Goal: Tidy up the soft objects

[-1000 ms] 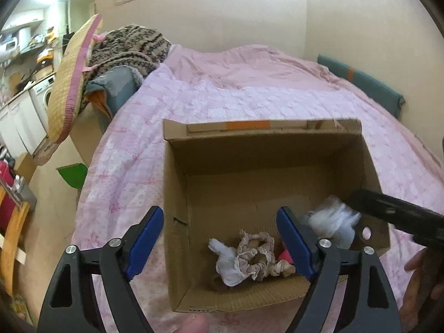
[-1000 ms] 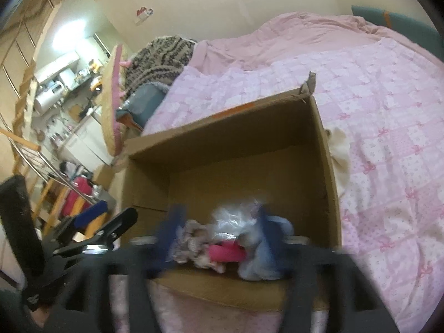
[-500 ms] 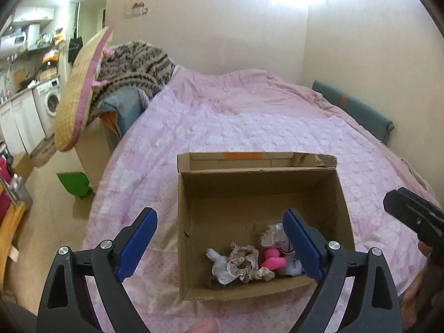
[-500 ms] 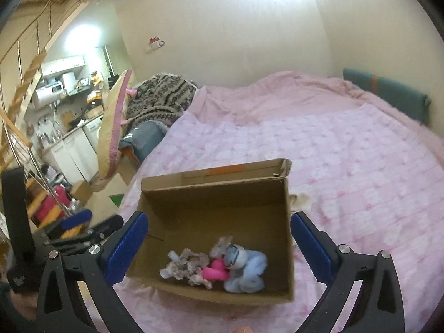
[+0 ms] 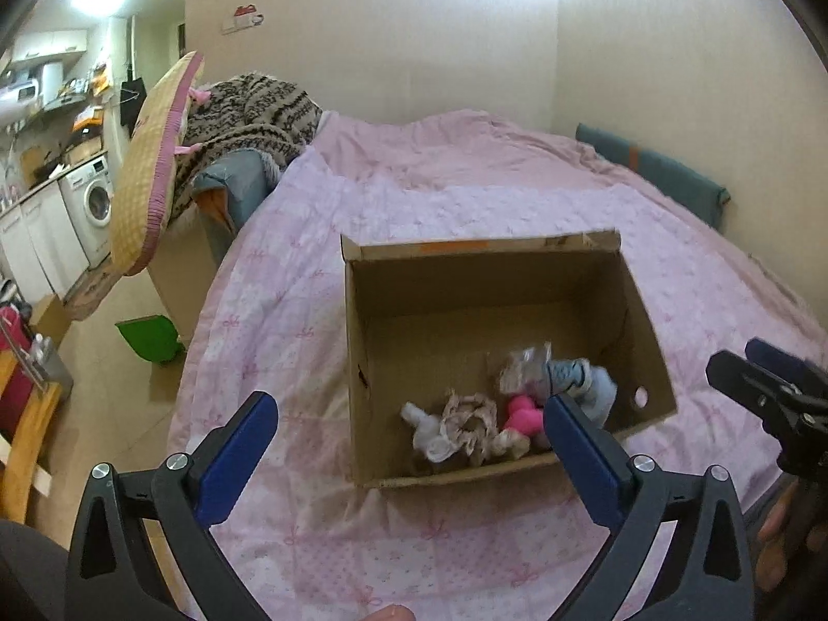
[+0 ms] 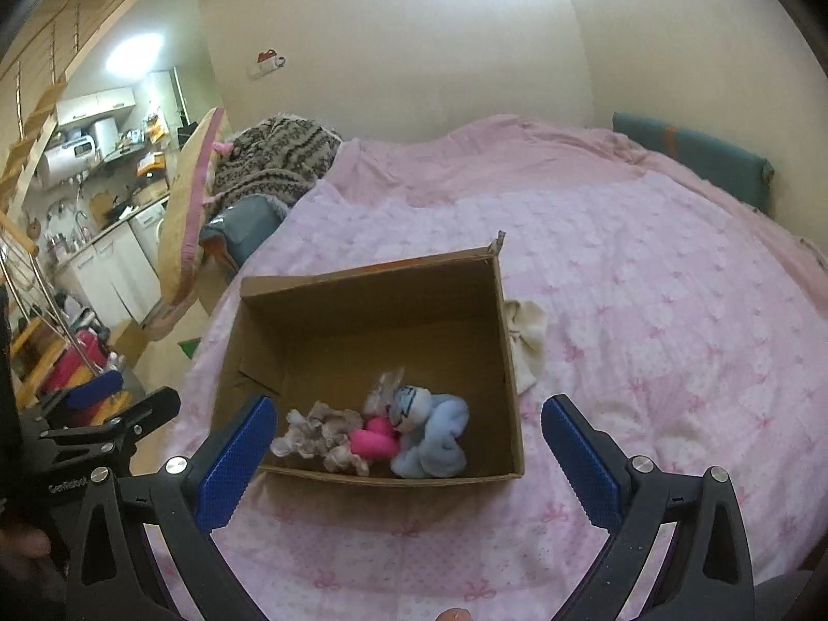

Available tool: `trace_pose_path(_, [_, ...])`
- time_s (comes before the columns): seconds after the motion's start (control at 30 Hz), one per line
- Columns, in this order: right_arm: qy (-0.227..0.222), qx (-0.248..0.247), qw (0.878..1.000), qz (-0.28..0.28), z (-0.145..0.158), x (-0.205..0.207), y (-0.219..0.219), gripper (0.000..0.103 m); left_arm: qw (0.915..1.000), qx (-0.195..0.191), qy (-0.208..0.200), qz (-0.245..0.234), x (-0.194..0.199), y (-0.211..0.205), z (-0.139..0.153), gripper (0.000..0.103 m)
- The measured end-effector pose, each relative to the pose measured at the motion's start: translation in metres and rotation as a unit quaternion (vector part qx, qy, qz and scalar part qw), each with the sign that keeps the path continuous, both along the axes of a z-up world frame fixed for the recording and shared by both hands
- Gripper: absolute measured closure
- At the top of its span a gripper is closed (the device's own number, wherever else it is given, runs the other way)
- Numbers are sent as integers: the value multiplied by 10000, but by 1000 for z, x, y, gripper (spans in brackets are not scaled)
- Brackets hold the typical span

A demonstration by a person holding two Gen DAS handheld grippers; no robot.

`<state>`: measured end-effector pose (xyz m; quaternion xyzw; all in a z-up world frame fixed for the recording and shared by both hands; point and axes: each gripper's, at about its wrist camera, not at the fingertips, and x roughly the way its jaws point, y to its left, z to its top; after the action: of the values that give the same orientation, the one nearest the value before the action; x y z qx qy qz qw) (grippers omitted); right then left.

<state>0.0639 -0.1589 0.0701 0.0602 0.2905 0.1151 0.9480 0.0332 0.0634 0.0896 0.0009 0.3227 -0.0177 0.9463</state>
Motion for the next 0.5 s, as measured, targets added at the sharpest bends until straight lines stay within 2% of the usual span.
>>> trace_pose_path(0.07, [83, -81, 9999, -45, -7, 1, 3, 0, 9998, -142, 92, -91, 3, 0, -8, 1])
trace_pose_path(0.17, [136, -86, 9999, -24, -10, 5, 5, 0, 9998, -28, 144, -100, 3, -6, -15, 1])
trace_pose_path(0.33, [285, -116, 9995, -46, -17, 9, 4, 0, 9999, -57, 88, -101, 2, -8, -15, 1])
trace_pose_path(0.5, [228, -231, 9994, -73, -17, 9, 8, 0, 9998, -159, 137, -67, 4, -4, -13, 1])
